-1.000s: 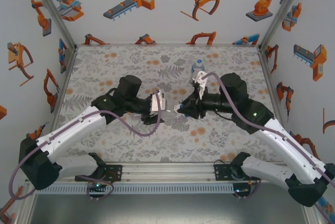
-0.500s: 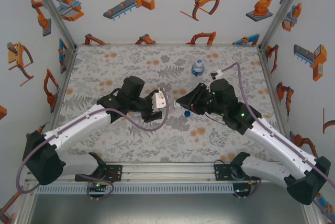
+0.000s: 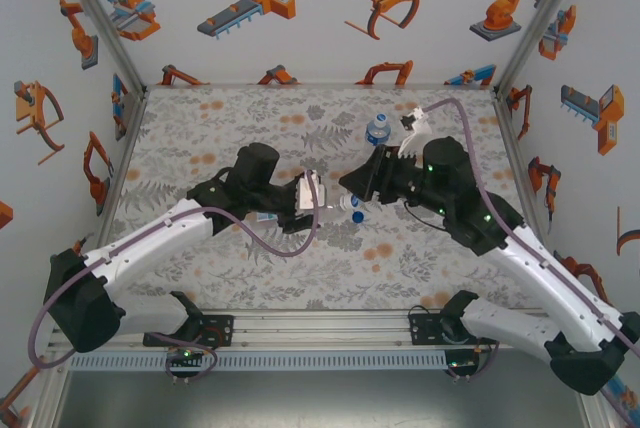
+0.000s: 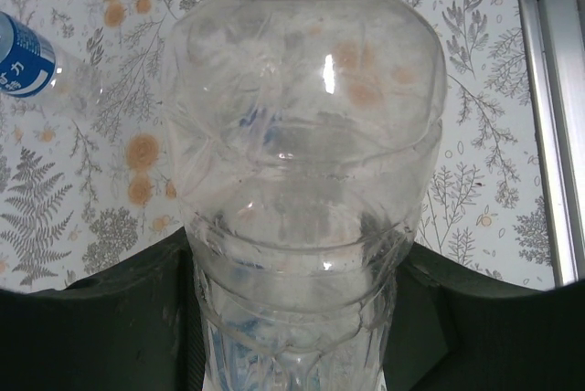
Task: Screw on the bottle caps
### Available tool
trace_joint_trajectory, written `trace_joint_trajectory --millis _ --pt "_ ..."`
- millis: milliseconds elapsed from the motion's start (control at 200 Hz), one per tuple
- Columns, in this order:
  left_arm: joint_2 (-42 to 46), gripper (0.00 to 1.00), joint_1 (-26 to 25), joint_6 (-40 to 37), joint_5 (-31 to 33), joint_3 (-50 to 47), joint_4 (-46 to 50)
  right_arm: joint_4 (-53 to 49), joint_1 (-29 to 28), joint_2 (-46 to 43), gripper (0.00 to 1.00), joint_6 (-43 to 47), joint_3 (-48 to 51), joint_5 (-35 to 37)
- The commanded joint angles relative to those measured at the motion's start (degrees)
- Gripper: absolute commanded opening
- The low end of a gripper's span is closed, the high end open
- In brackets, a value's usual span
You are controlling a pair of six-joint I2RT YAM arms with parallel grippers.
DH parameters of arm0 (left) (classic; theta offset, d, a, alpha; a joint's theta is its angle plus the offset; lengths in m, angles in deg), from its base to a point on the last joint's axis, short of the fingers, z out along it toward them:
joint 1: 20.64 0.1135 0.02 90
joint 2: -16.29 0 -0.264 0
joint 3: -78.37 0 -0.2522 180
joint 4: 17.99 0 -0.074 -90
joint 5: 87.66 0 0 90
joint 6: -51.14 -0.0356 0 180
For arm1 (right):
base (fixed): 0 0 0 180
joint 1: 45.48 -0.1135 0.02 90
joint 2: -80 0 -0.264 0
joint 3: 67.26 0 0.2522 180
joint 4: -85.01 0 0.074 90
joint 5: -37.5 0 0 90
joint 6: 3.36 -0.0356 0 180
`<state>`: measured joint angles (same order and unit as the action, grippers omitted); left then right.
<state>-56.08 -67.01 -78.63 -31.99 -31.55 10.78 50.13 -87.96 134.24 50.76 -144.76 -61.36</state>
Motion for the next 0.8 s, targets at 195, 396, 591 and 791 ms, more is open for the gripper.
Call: trace_joint_trajectory --millis 195,396,591,791 --pt "0.82 0.00 -0.08 -1.60 -6.87 1.87 2.32 -5.15 -0.24 -2.59 0.54 49.92 -3.04 -22.07" --pt "1.68 0.00 -0.04 -3.01 -8.07 2.05 5.21 -8.95 -0.41 -2.45 0.54 63.45 -2.70 -28.58" --pt "1.93 0.00 -0.06 -2.73 -8.04 2.36 5.87 -8.91 -0.54 -1.71 0.50 64.88 -0.74 -29.46" --pt "2.02 0.00 -0.06 -2.42 -8.14 2.33 5.53 -7.26 -1.18 -1.47 0.46 64.62 1.27 -27.86"
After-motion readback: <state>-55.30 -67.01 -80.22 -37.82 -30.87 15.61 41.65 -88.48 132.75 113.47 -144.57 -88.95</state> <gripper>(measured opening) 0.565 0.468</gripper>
